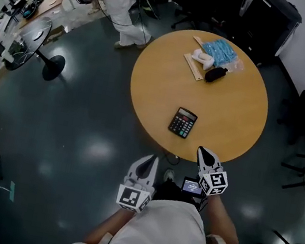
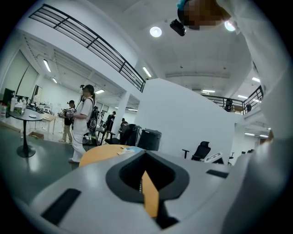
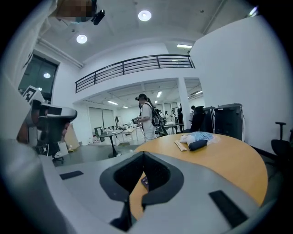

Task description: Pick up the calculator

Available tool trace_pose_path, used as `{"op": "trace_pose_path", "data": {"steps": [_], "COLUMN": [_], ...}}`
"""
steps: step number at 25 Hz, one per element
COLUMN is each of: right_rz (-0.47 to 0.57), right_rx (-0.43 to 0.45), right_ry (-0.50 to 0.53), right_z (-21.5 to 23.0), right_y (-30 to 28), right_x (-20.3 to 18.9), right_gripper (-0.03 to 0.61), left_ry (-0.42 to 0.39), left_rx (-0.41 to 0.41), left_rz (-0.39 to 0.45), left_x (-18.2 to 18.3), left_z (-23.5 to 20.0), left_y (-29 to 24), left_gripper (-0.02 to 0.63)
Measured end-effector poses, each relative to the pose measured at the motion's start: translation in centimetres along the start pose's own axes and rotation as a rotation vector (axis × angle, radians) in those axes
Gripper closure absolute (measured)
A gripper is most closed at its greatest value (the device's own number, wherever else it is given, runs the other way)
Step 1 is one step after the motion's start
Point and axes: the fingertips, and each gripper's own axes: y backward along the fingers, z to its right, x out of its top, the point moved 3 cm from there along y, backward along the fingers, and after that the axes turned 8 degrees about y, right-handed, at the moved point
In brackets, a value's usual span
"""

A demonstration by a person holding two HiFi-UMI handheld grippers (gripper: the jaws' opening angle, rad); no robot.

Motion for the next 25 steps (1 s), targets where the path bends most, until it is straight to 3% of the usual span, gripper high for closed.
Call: {"op": "trace_pose_path", "data": {"steps": [6, 10, 11, 13, 14, 20, 25], "right_rz": [-0.122, -0.254, -0.277, -0.319, -0.34, -0.422, -0.487], "right_rx": [-0.004, 0.034, 0.049, 0.082, 0.097, 0.189, 0.341], "right_ry": [-0.007, -0.03, -0.036, -0.05, -0.054, -0.104, -0.169], "right_z": [5.3, 8.2, 8.8, 9.8, 10.2, 11.6, 10.7], "right_y": [-7.0, -11.9, -13.1, -15.4, -16.4, -20.9, -22.9], "right_x": [-4.2, -7.5, -8.1, -9.2, -9.7, -12.3, -14.3], "right_gripper": [0.561, 0.557, 0.547, 0.451, 0.439, 0.413, 0.408], "left_ry": [0.005, 0.029, 0.037, 0.048, 0.052, 0.084, 0.093], "left_rx": [0.0, 0.05, 0.065, 0.096, 0.11, 0.183, 0.201], "left_rz": [-0.033, -0.073, -0.076, -0.085, -0.09, -0.144, -0.173], "left_x": [-0.5, -1.4, -1.4, -1.4, -1.4, -2.9, -4.0], "left_z": [-1.7, -3.3, -3.7, -4.5, -4.8, -6.4, -7.0], "left_y": [-2.7, -4.2, -4.4, -4.7, -4.7, -4.5, -4.7], "left_gripper": [0.606, 0.607, 0.606, 0.606, 0.606, 0.606, 0.606]}}
